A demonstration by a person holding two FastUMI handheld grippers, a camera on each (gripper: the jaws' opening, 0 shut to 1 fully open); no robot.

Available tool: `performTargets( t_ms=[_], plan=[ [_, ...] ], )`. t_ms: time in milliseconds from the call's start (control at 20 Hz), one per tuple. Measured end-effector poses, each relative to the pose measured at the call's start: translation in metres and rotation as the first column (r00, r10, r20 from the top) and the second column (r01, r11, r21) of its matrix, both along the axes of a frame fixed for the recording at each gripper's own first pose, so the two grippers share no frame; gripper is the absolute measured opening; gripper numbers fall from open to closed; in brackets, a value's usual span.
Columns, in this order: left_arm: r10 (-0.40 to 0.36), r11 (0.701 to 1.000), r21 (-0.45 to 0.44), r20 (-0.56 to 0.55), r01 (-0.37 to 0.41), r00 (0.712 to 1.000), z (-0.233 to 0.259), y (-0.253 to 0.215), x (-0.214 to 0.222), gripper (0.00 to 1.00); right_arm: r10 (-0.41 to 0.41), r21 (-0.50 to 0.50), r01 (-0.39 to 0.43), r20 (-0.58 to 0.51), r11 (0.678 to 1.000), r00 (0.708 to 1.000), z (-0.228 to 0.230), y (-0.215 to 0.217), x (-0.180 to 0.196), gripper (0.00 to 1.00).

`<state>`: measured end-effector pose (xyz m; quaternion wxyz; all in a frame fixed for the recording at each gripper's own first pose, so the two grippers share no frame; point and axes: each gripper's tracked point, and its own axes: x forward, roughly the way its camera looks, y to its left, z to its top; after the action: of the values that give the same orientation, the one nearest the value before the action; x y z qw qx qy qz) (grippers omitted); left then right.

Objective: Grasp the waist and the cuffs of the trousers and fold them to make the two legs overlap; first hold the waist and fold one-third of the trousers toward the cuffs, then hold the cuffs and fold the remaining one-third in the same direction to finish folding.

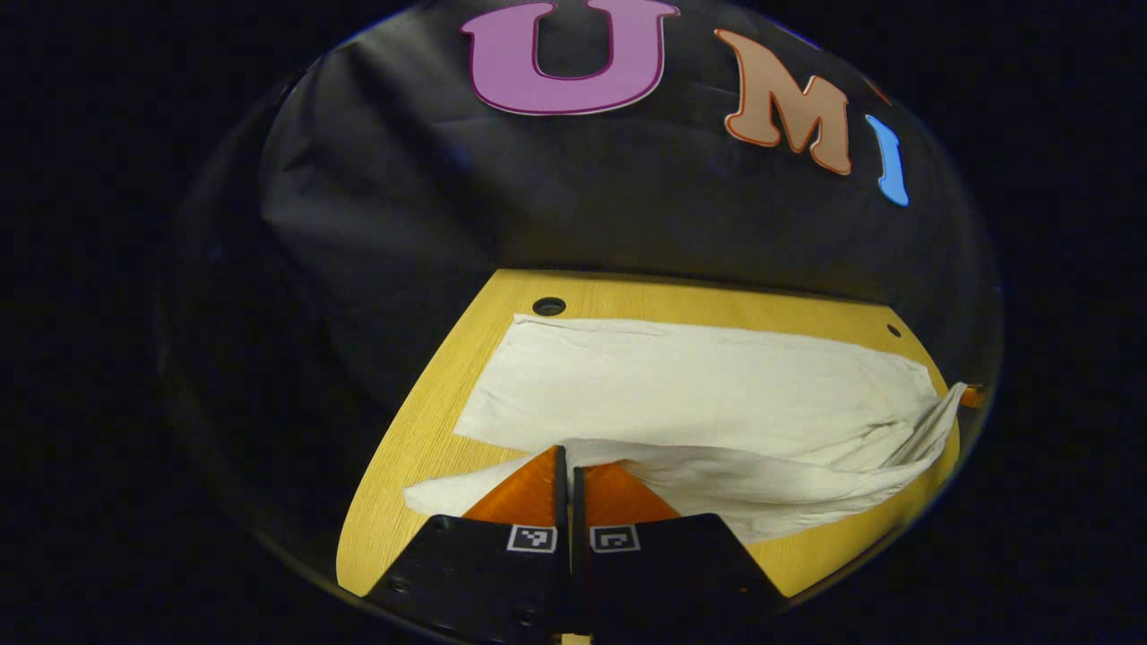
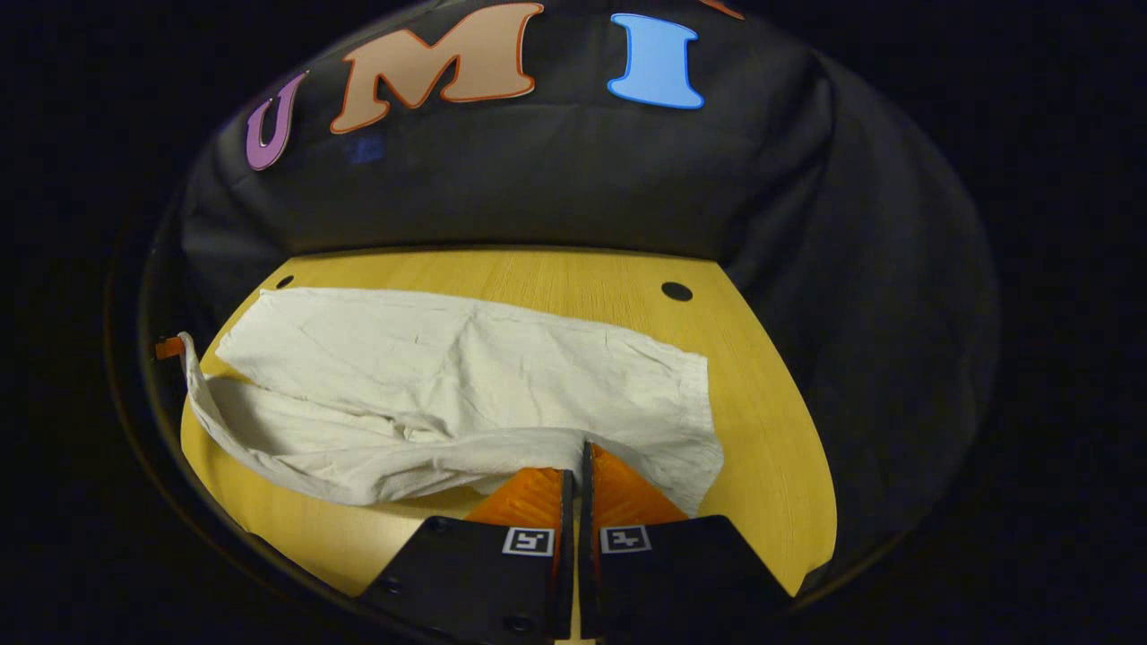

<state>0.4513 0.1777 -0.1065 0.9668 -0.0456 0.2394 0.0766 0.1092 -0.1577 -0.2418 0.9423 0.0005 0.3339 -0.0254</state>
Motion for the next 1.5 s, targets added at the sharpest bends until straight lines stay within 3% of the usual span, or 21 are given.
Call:
performTargets(
  t_ms=[50, 100, 150, 350, 600, 850, 1000, 1050, 1150, 1200, 1300, 1500],
  plan=[
    [0.009, 1.000, -0.010, 0.015, -0.009, 1.000, 0.016, 0.008, 0.038, 0.00, -0.007, 0.009, 0.007, 0.024, 1.000, 1.000, 0.010, -0.001, 0.014, 0.05],
    [0.013, 1.000, -0.016, 0.038, -0.013, 0.999, -0.017, 0.020, -0.040, 0.00, -0.013, 0.021, 0.012, 0.049, 1.000, 0.999, 0.021, -0.002, 0.029, 0.05],
    [0.019, 1.000, -0.016, 0.059, -0.018, 0.998, 0.006, -0.024, 0.029, 0.00, -0.024, 0.031, 0.022, 0.074, 0.999, 0.997, 0.030, -0.004, 0.046, 0.05],
    [0.057, 0.998, -0.032, 0.111, -0.054, 0.992, 0.042, 0.016, 0.120, 0.00, -0.037, 0.046, 0.032, 0.126, 0.998, 0.991, 0.029, -0.001, 0.116, 0.05],
    [0.092, 0.996, -0.020, 0.114, -0.090, 0.989, 0.021, 0.026, 0.182, 0.00, -0.022, 0.044, 0.018, 0.099, 0.999, 0.995, -0.017, 0.008, 0.178, 0.05],
    [0.123, 0.992, -0.015, 0.090, -0.122, 0.988, -0.022, 0.029, 0.215, 0.00, -0.061, 0.127, 0.054, 0.049, 0.990, 0.997, -0.064, 0.008, 0.205, 0.04],
    [0.141, 0.990, -0.021, 0.119, -0.140, 0.983, -0.018, 0.031, 0.221, 0.00, -0.053, 0.154, 0.045, 0.054, 0.987, 0.997, -0.068, 0.010, 0.213, 0.20],
    [0.160, 0.987, -0.021, 0.122, -0.159, 0.980, -0.015, 0.032, 0.220, 0.02, -0.052, 0.149, 0.042, 0.060, 0.988, 0.997, -0.062, 0.007, 0.211, 0.46],
    [0.191, 0.981, -0.035, 0.108, -0.188, 0.976, -0.014, 0.030, 0.208, 0.67, -0.048, 0.127, 0.038, 0.079, 0.991, 0.996, -0.050, -0.002, 0.202, 0.99],
    [0.205, 0.979, -0.039, 0.112, -0.202, 0.972, -0.006, 0.031, 0.201, 1.00, -0.050, 0.114, 0.039, 0.093, 0.993, 0.994, -0.041, -0.008, 0.197, 0.99],
    [0.195, 0.980, -0.055, 0.142, -0.189, 0.970, 0.007, 0.024, 0.194, 0.95, -0.063, 0.099, 0.051, 0.117, 0.994, 0.991, -0.019, -0.024, 0.183, 0.98],
    [0.130, 0.991, -0.043, 0.193, -0.124, 0.973, 0.044, -0.001, 0.156, 0.96, -0.117, 0.092, 0.105, 0.143, 0.990, 0.983, 0.014, -0.067, 0.146, 0.97]
  ],
)
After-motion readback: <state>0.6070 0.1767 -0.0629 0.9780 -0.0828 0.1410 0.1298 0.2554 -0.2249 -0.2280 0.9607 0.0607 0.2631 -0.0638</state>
